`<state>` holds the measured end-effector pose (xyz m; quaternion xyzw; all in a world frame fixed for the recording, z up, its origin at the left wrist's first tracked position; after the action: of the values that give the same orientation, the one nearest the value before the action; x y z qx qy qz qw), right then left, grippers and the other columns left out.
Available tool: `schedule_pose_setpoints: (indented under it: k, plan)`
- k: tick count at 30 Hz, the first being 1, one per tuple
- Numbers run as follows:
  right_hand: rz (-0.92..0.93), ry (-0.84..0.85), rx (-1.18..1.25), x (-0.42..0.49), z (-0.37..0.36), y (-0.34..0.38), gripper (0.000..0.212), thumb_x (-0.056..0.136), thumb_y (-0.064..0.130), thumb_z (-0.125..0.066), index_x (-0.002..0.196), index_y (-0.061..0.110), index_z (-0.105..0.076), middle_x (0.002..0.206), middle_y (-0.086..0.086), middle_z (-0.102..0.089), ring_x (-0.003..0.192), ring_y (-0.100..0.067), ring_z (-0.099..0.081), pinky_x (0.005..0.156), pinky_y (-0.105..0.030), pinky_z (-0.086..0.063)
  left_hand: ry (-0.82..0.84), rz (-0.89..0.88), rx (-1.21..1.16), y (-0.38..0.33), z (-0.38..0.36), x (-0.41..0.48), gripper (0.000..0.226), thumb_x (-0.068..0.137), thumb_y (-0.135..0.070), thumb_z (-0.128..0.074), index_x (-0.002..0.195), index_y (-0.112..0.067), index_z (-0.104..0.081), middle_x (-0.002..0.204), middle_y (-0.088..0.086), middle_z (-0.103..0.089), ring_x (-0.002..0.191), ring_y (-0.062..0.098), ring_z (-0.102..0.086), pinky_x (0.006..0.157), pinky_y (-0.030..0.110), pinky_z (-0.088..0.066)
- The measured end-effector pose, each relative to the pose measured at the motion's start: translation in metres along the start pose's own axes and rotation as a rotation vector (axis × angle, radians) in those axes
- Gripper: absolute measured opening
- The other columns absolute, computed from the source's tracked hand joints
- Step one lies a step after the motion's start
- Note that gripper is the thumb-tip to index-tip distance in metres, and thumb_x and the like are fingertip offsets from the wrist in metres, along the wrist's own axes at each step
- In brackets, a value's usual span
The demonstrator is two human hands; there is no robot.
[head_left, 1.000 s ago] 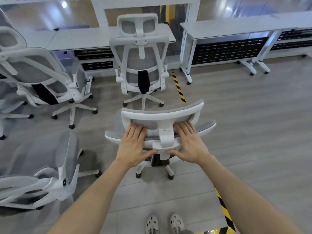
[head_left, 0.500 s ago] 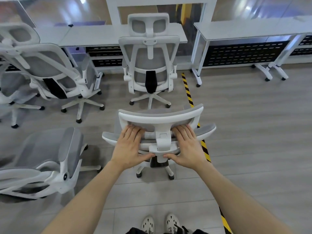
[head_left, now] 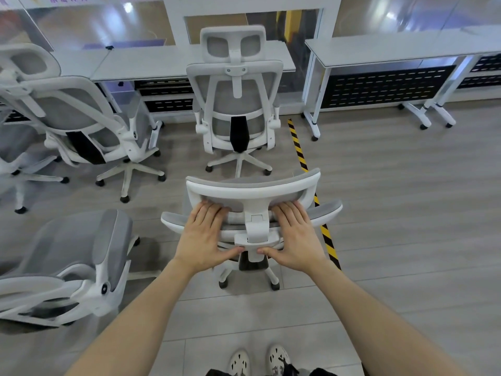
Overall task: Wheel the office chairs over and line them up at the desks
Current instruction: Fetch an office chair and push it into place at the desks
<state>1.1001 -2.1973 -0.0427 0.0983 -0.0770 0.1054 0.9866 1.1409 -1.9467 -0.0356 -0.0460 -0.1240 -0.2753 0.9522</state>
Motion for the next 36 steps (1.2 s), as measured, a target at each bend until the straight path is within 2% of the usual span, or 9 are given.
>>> schedule_pose_setpoints:
  k: [5,9,13,17,19,22,26,31,36]
  plan:
    - [0.002,0.018,-0.005,0.002,0.001,0.002,0.119,0.085,0.100,-0.047,0.167,0.015,-0.037,0.170,-0.004,-0.041,0.164,-0.027,-0.029,0.140,-0.050,-0.012,0.042,0.003,0.055,-0.005,0.002,-0.005,0.108,0.094,-0.093,-0.043,0.164,-0.011,-0.042,0.163,0.010,-0.045,0.160,0.033,-0.035,0.140,0.052,-0.014]
    - [-0.013,0.074,-0.043,0.003,0.007,0.003,0.118,0.085,0.097,-0.048,0.166,0.012,-0.037,0.169,-0.008,-0.041,0.163,-0.030,-0.030,0.139,-0.053,-0.014,0.077,0.036,0.042,-0.012,0.005,-0.006,0.106,0.097,-0.088,-0.045,0.166,-0.008,-0.038,0.164,0.013,-0.042,0.161,0.035,-0.033,0.138,0.053,-0.017]
    - [-0.151,0.132,-0.074,-0.005,0.015,0.020,0.113,0.090,0.086,-0.056,0.173,0.019,-0.019,0.181,-0.004,-0.022,0.171,-0.025,-0.010,0.138,-0.062,-0.009,0.070,-0.046,0.007,-0.012,0.022,-0.004,0.085,0.097,-0.074,-0.055,0.156,-0.013,-0.051,0.156,0.010,-0.051,0.152,0.033,-0.044,0.135,0.051,-0.027]
    - [-0.390,0.088,0.003,-0.035,0.018,0.049,0.095,0.101,0.069,-0.060,0.173,0.021,-0.019,0.183,0.000,-0.015,0.171,-0.024,-0.009,0.134,-0.061,-0.027,0.010,-0.076,-0.104,0.008,0.049,-0.030,0.037,0.099,-0.044,-0.068,0.125,-0.018,-0.073,0.123,0.002,-0.074,0.116,0.028,-0.070,0.103,0.045,-0.056]
    - [-0.524,0.067,0.042,-0.058,0.014,0.072,0.083,0.103,0.058,-0.062,0.167,0.019,-0.027,0.177,-0.003,-0.027,0.164,-0.031,-0.029,0.121,-0.058,-0.044,0.022,-0.074,-0.131,0.030,0.055,-0.058,0.030,0.100,-0.042,-0.070,0.118,-0.019,-0.075,0.110,0.000,-0.077,0.102,0.026,-0.073,0.087,0.043,-0.061]
    - [-0.680,0.114,0.104,-0.088,0.001,0.127,0.059,0.104,0.048,-0.063,0.148,0.013,-0.045,0.152,-0.010,-0.051,0.133,-0.038,-0.058,0.094,-0.051,-0.056,0.268,-0.091,-0.075,0.072,0.048,-0.110,0.034,0.104,-0.048,-0.061,0.123,-0.022,-0.070,0.117,0.000,-0.076,0.107,0.029,-0.073,0.086,0.042,-0.059]
    - [-0.617,0.413,0.101,-0.108,-0.026,0.236,0.054,0.107,0.049,-0.059,0.147,0.013,-0.056,0.145,-0.013,-0.062,0.133,-0.036,-0.061,0.105,-0.050,-0.057,0.552,-0.037,0.055,0.146,0.046,-0.195,0.035,0.105,-0.051,-0.055,0.125,-0.026,-0.068,0.127,0.004,-0.075,0.114,0.032,-0.072,0.091,0.040,-0.058]
    - [-0.522,0.544,0.097,-0.105,-0.049,0.359,0.049,0.107,0.048,-0.060,0.142,0.014,-0.063,0.141,-0.010,-0.067,0.129,-0.034,-0.064,0.105,-0.048,-0.057,0.604,0.078,0.105,0.241,0.068,-0.292,0.032,0.104,-0.053,-0.054,0.115,-0.025,-0.067,0.119,0.007,-0.075,0.108,0.033,-0.073,0.090,0.041,-0.060]
    - [-0.406,0.566,0.070,-0.103,-0.069,0.476,0.048,0.106,0.045,-0.058,0.142,0.014,-0.060,0.141,-0.014,-0.065,0.127,-0.037,-0.064,0.101,-0.047,-0.055,0.591,0.227,0.078,0.329,0.104,-0.403,0.034,0.107,-0.054,-0.053,0.126,-0.027,-0.065,0.122,0.002,-0.073,0.109,0.028,-0.071,0.076,0.037,-0.049]
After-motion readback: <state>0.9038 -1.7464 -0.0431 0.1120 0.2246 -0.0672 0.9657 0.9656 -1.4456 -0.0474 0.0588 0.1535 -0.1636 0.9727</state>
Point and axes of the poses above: each hand's wrist, its own x-axis towards the middle knuckle, its own z-axis out of the back of the hand, y = z × x, the point moved 5 cm from there along x, towards the middle knuckle
